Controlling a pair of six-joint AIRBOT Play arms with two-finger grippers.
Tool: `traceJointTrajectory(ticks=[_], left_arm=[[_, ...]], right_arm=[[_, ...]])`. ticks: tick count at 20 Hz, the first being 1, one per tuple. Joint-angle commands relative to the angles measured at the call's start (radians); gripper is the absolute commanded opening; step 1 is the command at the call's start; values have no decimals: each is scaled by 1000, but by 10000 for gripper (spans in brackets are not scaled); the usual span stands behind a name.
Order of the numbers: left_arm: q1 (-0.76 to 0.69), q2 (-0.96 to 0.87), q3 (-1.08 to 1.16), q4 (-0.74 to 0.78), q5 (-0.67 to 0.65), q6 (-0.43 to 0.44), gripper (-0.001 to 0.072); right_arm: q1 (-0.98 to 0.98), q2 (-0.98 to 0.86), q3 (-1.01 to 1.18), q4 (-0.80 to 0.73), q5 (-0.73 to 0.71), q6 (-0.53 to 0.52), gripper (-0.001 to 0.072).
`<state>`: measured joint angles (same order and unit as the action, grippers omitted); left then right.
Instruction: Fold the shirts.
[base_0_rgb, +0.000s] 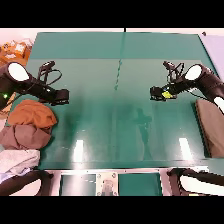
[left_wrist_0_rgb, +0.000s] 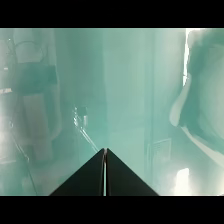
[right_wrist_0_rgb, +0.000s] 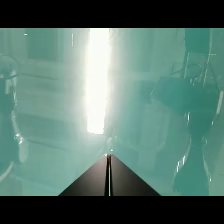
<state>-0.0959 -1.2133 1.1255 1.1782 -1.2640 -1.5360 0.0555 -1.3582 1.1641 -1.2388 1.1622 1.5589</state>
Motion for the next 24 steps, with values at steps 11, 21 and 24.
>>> traceJointTrajectory(ticks=[11, 21, 24], left_arm=[[123, -16, -181, 627, 104, -237, 720], [196, -77, -231, 594, 180, -184, 28], [112, -77, -52, 581, -16, -125, 27]], right_arm=[[1, 0, 1, 0, 0, 0, 25], [1, 0, 1, 0, 0, 0, 25], [3, 0, 1, 1, -12, 0, 25]])
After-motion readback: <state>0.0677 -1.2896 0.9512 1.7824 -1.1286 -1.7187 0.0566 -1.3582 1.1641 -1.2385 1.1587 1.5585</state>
